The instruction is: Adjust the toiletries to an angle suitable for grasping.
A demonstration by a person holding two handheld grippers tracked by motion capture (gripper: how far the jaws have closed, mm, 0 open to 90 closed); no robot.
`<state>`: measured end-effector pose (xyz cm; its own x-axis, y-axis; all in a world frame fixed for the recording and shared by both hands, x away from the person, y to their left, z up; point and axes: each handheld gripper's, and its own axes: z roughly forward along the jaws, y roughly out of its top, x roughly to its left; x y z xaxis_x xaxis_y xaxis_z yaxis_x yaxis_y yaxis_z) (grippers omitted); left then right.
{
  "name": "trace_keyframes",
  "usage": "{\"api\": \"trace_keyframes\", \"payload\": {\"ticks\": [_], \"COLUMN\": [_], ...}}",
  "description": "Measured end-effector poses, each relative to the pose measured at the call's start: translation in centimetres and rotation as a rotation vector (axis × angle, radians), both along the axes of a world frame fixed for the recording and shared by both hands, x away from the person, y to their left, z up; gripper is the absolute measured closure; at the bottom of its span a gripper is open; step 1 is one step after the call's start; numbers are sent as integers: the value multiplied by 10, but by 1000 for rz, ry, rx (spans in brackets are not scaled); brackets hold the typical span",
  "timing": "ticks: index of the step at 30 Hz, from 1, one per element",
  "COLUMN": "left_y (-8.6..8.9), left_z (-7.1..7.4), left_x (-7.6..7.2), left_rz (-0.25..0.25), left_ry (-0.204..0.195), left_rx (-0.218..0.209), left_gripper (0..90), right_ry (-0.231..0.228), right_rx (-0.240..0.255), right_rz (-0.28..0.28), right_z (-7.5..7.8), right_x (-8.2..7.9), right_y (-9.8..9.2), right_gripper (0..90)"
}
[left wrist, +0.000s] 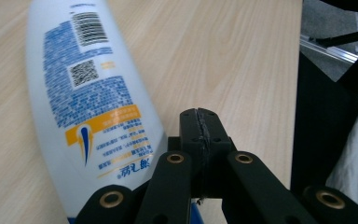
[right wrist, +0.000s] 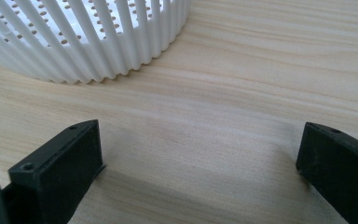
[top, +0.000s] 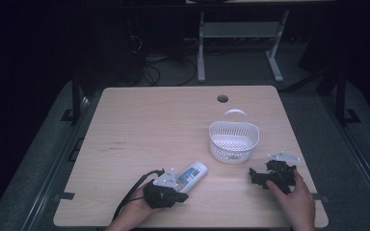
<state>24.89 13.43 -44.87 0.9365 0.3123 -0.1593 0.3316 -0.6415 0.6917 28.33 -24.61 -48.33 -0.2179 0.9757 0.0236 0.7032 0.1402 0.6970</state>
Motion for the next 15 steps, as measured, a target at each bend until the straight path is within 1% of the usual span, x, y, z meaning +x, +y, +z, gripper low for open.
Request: {"api": "trace_keyframes", "payload": {"ticks": [2,5,10,15], "left_y": [3,7,15,20], "left_z": [0,0,0,-1], "left_x": [2,4,8,11], "left_rz": [6,22,46,59], "left_ry": [-5,-6,-11,-12], "left_rx": [9,6,15,20], "left_gripper": [900,900,900,900], "right_ry": [0,0,0,0], "right_rx": [0,0,0,0], "right_rz": [0,0,0,0], "right_z": [0,0,0,0], "right_x": [0,0,0,0], "right_y": [0,0,0,0], "right_gripper": [0,0,0,0]}}
